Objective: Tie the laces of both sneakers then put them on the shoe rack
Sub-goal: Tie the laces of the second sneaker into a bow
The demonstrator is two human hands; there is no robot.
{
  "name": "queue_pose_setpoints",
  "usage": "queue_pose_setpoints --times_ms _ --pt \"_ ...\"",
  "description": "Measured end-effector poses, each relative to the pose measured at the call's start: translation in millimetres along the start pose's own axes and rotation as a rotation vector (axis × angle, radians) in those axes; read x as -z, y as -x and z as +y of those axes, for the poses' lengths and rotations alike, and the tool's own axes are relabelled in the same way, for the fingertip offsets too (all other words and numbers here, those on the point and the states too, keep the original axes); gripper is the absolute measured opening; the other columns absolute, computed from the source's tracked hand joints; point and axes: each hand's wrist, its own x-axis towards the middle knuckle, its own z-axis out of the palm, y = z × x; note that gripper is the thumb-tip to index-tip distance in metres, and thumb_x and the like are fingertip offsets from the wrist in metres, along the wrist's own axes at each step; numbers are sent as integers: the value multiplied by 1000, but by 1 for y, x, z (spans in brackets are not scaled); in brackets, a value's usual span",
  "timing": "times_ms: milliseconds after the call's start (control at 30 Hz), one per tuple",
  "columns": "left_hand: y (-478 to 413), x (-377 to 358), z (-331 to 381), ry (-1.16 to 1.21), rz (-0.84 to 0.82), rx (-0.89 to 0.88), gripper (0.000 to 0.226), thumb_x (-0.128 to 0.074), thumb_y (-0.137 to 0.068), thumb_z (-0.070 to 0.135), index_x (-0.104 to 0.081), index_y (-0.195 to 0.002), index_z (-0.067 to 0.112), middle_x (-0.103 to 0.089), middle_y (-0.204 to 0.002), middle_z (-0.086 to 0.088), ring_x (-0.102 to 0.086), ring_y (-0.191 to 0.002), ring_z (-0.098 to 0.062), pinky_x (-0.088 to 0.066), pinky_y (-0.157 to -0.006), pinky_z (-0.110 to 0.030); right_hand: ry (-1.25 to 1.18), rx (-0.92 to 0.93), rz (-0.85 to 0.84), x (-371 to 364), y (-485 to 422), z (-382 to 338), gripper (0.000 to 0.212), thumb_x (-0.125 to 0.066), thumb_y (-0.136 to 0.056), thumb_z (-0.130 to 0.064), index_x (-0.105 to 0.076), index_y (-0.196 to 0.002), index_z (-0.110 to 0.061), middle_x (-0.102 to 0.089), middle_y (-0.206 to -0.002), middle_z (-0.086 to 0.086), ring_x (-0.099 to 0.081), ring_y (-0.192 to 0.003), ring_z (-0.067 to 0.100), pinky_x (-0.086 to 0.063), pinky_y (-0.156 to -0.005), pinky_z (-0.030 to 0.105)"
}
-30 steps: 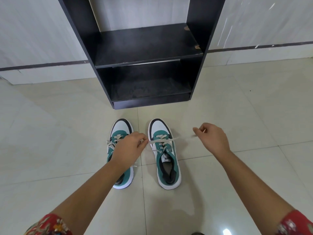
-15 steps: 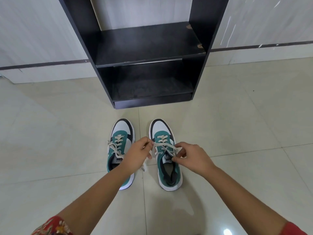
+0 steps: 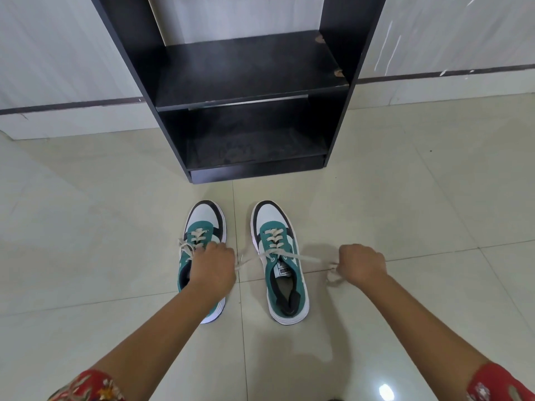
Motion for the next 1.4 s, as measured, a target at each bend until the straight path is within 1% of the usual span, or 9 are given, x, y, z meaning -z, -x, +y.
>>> queue_pose_setpoints --times_ms 133,267,400,667,767,900,1000,1200,1400 --pt "-5 -7 22 338 94 -143 37 -42 -94 20 -48 -130 22 -53 -136 3 -49 -122 -20 -36 -103 -37 -187 315 91 -6 5 -31 47 -53 -86 -23 -46 -132 -24 -50 -135 2 -45 -122 26 -41 -95 37" --pt "-9 -5 32 679 128 -40 21 -50 -93 31 -62 -107 20 -65 -115 1 -61 -102 -17 -51 -83 -33 -427 400 233 -5 15 -59 23 -53 -88 -27 -65 -105 -18 -65 -110 2 -60 -98 23 -48 -78 33" --pt "-8 -9 32 845 147 -30 15 -57 -90 27 -62 -103 23 -68 -109 6 -63 -97 -12 -52 -83 -31 -583 364 260 -14 17 -61 16 -59 -88 -28 -68 -87 -15 -71 -89 0 -64 -81 19 -49 -72 31" --pt "0 -17 25 543 282 -129 14 -44 -96 28 -54 -100 19 -59 -106 5 -61 -78 -17 -50 -66 -30 -765 237 184 -9 23 -40 15 -60 -77 -21 -52 -67 -14 -60 -61 0 -50 -56 14 -40 -55 30" --pt "6 -21 19 420 313 -152 15 -46 -95 26 -58 -97 17 -62 -97 1 -61 -79 -20 -48 -69 -31 -742 199 164 -9 24 -35 17 -60 -77 -23 -51 -66 -13 -59 -60 1 -49 -55 16 -40 -55 31" --pt "6 -17 23 534 201 -154 18 -46 -95 26 -51 -112 21 -67 -100 3 -62 -83 -19 -45 -67 -27 -538 302 11 -7 25 -45 17 -56 -81 -26 -53 -97 -21 -68 -86 0 -60 -75 24 -47 -67 34" --pt "3 -14 24 534 219 -197 25 -47 -95 30 -51 -119 25 -69 -104 4 -63 -88 -20 -45 -84 -32 -458 390 8 -4 24 -51 35 -60 -80 -33 -47 -111 -26 -64 -81 -6 -57 -73 18 -43 -65 30" --pt "-2 -15 18 413 332 -207 23 -51 -94 34 -71 -99 25 -70 -96 7 -64 -84 -15 -40 -102 -39 -541 373 147 1 22 -50 16 -60 -88 -35 -58 -76 -24 -63 -72 -6 -59 -68 17 -44 -61 30" --pt "-1 -20 13 396 274 -173 26 -48 -95 36 -71 -98 23 -70 -98 7 -65 -84 -15 -32 -110 -42 -580 310 100 -6 17 -46 18 -57 -89 -33 -55 -75 -22 -59 -66 -8 -58 -67 18 -49 -65 35"
